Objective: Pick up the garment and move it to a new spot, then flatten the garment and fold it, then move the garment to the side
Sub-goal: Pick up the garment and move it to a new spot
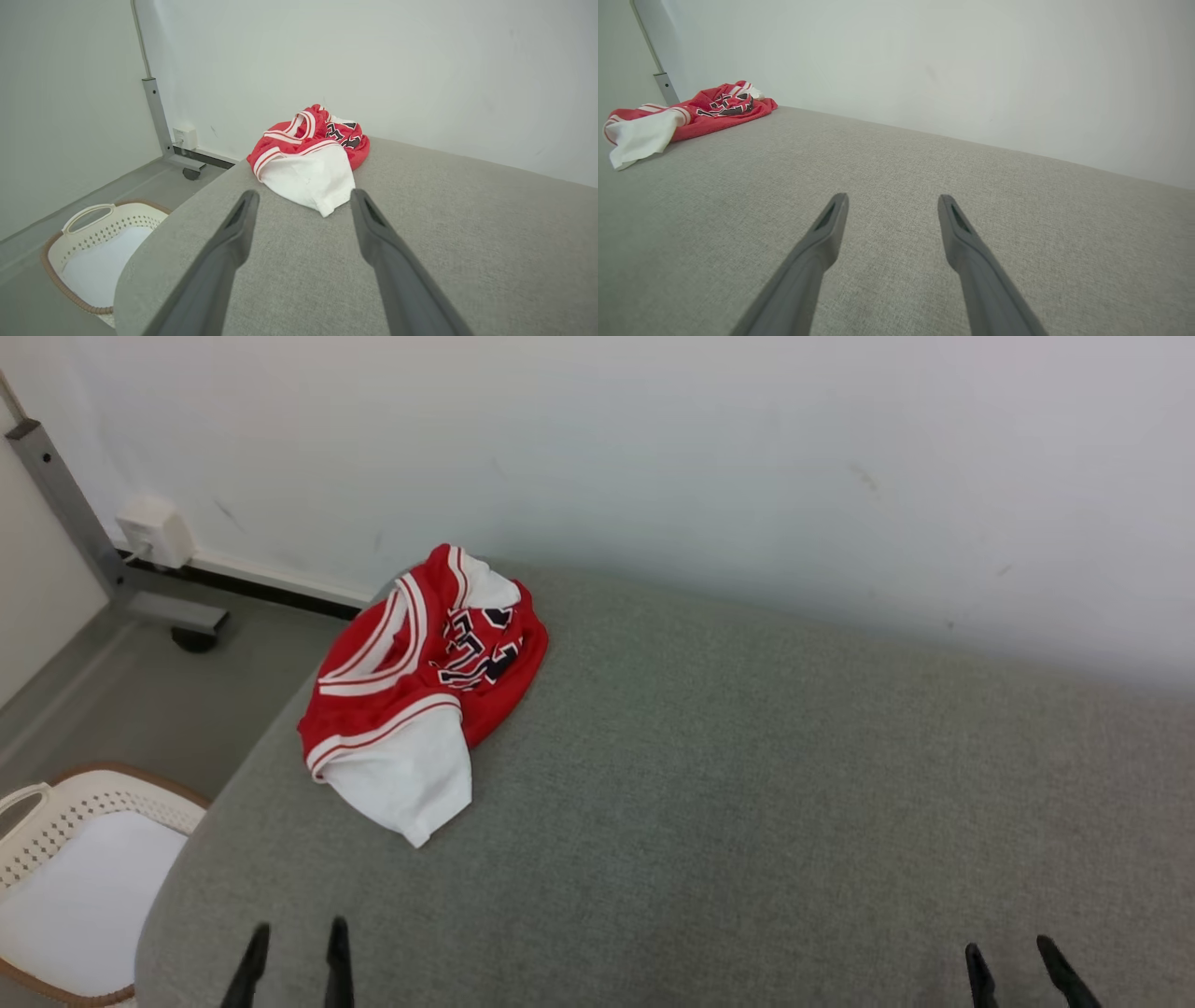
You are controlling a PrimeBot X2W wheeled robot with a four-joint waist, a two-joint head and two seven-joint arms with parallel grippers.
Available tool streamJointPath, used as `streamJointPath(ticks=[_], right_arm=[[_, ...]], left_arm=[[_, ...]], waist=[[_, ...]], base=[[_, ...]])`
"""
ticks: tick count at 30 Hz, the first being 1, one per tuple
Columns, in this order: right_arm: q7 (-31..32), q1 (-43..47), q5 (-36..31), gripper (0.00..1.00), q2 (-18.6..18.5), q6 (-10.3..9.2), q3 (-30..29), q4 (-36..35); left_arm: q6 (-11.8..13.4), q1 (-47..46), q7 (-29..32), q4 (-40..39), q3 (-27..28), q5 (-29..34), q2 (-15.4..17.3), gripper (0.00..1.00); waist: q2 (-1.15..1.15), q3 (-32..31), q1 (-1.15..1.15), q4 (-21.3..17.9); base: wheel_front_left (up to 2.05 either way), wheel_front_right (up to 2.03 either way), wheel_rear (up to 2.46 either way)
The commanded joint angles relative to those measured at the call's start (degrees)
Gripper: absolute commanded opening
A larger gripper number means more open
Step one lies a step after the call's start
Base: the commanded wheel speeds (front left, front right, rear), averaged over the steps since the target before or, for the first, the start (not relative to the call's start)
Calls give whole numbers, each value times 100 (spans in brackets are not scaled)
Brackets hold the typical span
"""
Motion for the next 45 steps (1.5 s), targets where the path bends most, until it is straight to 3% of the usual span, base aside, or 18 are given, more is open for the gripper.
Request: streamJointPath(ticks=[1,8,15,22,28,29,30,38,45], right_arm=[[2,-142,-3,100,-93,-12,-29,-57],[2,-546,5,100,-573,-12,-270,-319],[3,-865,31,100,-1026,-12,-513,-638],[5,-1013,62,100,-1283,-12,-634,-831],[6,-1052,85,100,-1272,-12,-618,-854],[6,-1045,89,100,-1252,-12,-581,-843],[6,-1044,96,100,-1233,-12,-558,-827],[4,-968,139,100,-1004,-12,-481,-615],[4,-787,171,100,-631,-12,-308,-338]], left_arm=[[-38,-224,-1,1,46,-3,96,100],[-304,-1918,179,685,208,-143,509,100],[-422,-3650,1006,1831,124,-169,829,100],[-270,-4851,1560,3364,44,-173,818,100],[-164,-5328,1412,4474,-54,-72,843,100],[-143,-5361,1401,4655,-33,-107,849,45],[-126,-5390,1357,4797,-24,-127,868,0],[-257,-5520,847,5061,84,-267,1124,0],[-476,-5614,915,4416,39,-324,1399,0]], waist=[[0,333,0,-154],[0,1442,0,-406],[0,2387,0,-524],[0,2798,0,-597],[0,2839,0,-682],[0,2813,0,-699],[0,2782,0,-717],[0,2112,0,-828],[0,1183,0,-1050]], base=[[0,0,0],[0,0,0],[0,0,0],[0,0,0],[0,0,0],[0,0,0],[0,0,0],[0,0,0],[0,0,0]])
